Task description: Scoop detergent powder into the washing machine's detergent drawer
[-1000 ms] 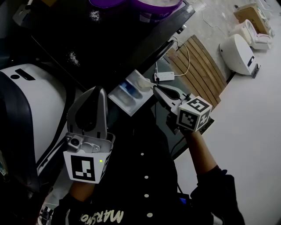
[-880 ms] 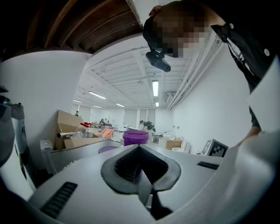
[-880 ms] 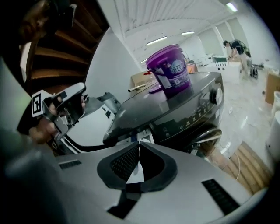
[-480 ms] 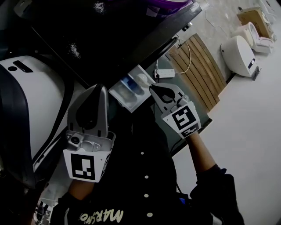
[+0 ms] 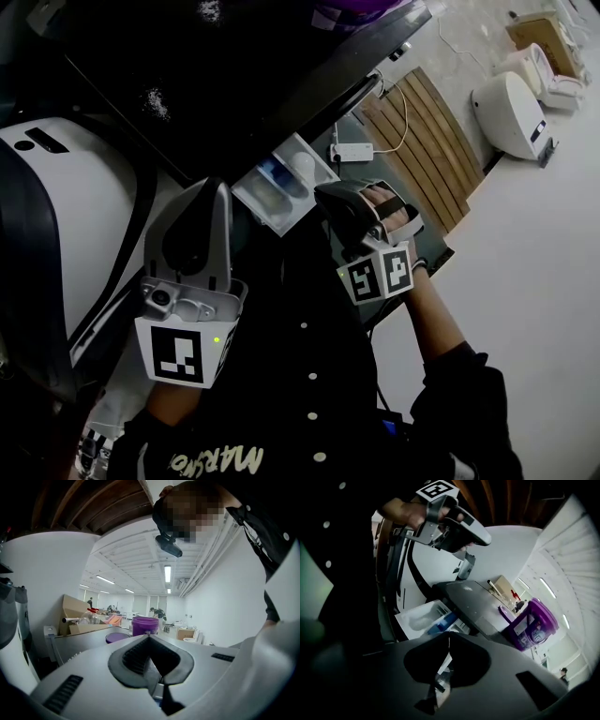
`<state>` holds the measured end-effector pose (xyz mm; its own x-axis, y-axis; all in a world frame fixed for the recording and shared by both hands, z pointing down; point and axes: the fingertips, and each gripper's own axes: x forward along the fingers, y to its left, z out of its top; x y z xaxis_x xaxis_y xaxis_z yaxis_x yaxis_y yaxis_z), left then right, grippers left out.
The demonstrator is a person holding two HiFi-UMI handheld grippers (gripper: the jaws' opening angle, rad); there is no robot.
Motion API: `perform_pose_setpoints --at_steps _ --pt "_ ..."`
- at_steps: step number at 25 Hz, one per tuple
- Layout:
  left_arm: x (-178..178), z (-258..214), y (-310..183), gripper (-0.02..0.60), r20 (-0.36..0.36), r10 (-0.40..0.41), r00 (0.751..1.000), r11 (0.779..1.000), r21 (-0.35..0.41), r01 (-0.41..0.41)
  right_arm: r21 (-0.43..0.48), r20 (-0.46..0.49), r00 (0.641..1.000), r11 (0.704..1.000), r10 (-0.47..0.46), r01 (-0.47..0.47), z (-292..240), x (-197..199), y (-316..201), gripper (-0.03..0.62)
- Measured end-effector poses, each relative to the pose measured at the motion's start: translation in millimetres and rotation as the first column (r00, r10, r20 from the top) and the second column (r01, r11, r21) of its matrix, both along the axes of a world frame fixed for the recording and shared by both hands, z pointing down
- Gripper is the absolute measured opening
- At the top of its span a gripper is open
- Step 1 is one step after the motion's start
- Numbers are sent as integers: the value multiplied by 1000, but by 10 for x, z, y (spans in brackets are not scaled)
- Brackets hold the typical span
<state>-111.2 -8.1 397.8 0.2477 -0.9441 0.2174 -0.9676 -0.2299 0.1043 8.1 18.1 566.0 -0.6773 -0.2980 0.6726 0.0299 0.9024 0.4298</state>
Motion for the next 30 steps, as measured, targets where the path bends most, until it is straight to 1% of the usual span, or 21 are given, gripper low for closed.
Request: perform_pose_setpoints --at_steps 2,3,10,11,12,13,14,15,16,17,18,19,20,21,22,23,25,26,28,30 --pt "5 1 -2 14 0 2 1000 1000 -1 -2 76 -33 998 996 -46 48 2 14 27 30" --pt "7 0 -3 14 0 3 1000 1000 -1 -3 100 -41 997 993 -61 65 -3 15 44 30" --pt "38 -31 -13 14 -2 11 1000 1000 7 -11 157 -36 996 984 -77 82 -45 15 65 30" --pt "39 -32 -12 14 -2 11 1000 1000 7 -11 150 -29 997 986 -71 74 -47 13 63 31" --pt "36 -34 -13 14 -3 11 1000 1000 7 -11 124 -11 999 991 -52 52 -50 11 56 30" --pt "32 -34 -16 14 -3 9 1000 1000 8 -9 76 20 1000 997 -13 12 -60 10 38 31" --pt "28 -34 -19 14 -4 7 1000 1000 7 -7 4 62 997 999 46 -46 -83 12 7 30" --pt "24 -35 -22 14 -5 6 1000 1000 8 -6 -86 110 986 990 121 -112 -117 16 -37 30" --pt "22 -39 -26 14 -6 5 1000 1000 9 -5 -184 159 966 967 205 -175 -160 20 -93 31" --pt "20 -46 -31 14 -7 5 1000 1000 10 -5 -281 204 936 933 288 -226 -205 23 -160 30" --pt "19 -57 -38 14 -7 6 1000 1000 12 -6 -372 240 899 890 367 -264 -248 29 -233 31" --pt "18 -69 -47 14 -7 6 1000 1000 15 -6 -454 258 860 841 441 -295 -276 44 -297 31" --pt "19 -84 -57 14 -7 5 1000 1000 18 -5 -523 259 825 791 503 -318 -292 66 -344 31" --pt "21 -101 -68 14 -8 5 1000 1000 22 -5 -574 252 800 749 545 -330 -303 85 -373 30" --pt "22 -118 -79 14 -9 5 1000 1000 25 -5 -607 245 784 721 570 -334 -319 97 -388 30" --pt "22 -135 -91 14 -9 5 1000 1000 29 -5 -629 242 776 703 583 -332 -342 102 -397 31" --pt "20 -170 -119 14 -9 4 1000 999 35 -3 -652 248 766 687 593 -320 -422 102 -412 30" --pt "16 -194 -138 14 -7 3 1000 999 41 -2 -655 255 763 687 593 -315 -483 99 -423 30" --pt "7 -273 -190 14 5 2 1000 997 71 -3 -651 282 755 696 593 -303 -660 92 -459 30" --pt "16 -360 -234 14 7 8 1000 995 97 -9 -644 323 733 706 599 -293 -904 88 -529 31"
